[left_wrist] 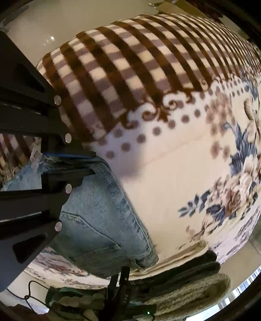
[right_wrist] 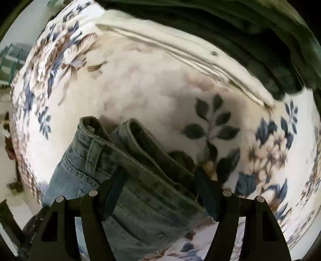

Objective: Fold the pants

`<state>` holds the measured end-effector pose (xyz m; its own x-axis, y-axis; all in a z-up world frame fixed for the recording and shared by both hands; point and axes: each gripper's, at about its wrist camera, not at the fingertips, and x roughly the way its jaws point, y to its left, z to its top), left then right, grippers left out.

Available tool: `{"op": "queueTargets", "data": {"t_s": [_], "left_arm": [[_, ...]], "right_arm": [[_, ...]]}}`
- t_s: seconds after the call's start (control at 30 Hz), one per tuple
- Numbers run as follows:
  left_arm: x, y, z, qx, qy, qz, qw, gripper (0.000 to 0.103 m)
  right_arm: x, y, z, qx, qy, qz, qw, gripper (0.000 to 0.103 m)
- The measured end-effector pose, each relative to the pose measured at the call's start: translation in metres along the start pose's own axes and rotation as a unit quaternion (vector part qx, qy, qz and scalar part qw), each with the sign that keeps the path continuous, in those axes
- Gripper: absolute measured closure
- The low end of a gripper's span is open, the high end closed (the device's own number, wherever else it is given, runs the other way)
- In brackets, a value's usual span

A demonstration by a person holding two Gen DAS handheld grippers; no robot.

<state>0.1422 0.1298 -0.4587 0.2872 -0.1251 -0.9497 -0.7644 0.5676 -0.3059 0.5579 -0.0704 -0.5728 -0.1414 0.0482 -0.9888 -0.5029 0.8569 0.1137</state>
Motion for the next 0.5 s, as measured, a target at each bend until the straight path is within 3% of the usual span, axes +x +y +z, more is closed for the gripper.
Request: {"op": "queueTargets", "data": {"t_s": [0.2, 0.3, 0.33, 0.37, 0.47, 0.5], "left_arm": [[-0.004, -0.010, 0.002, 0.013, -0.002, -0.008, 0.9999, 0.092], [0.000, -0.009, 0.003, 0.005, -0.010, -0.012, 0.9999, 0.089], [0.004, -0.007, 0.004, -0.001, -0.010, -0.011, 0.9999, 0.089], [0.007, -0.007, 0.005, -0.003, -0.011, -0.008, 0.9999, 0.089], [0.016, -0.008, 0.010, 0.001, -0.017, 0.002, 0.9999, 0.089], [0.018, -0.009, 0.013, 0.003, -0.019, 0.008, 0.9998, 0.089]], "right_arm": [[-0.025, -0.009, -0.010, 0.005, -0.031, 0.037, 0.999, 0.030], [-0.013, -0.003, -0.018, -0.038, -0.014, 0.012, 0.999, 0.031], [-0.011, -0.001, -0.022, -0.057, -0.019, -0.004, 0.998, 0.050], [-0.010, 0.000, -0.024, -0.064, -0.025, -0.020, 0.997, 0.077], [-0.020, -0.007, -0.029, -0.052, -0.061, -0.067, 0.995, 0.103], [-0.024, -0.015, -0.029, -0.035, -0.073, -0.086, 0.993, 0.103]]}}
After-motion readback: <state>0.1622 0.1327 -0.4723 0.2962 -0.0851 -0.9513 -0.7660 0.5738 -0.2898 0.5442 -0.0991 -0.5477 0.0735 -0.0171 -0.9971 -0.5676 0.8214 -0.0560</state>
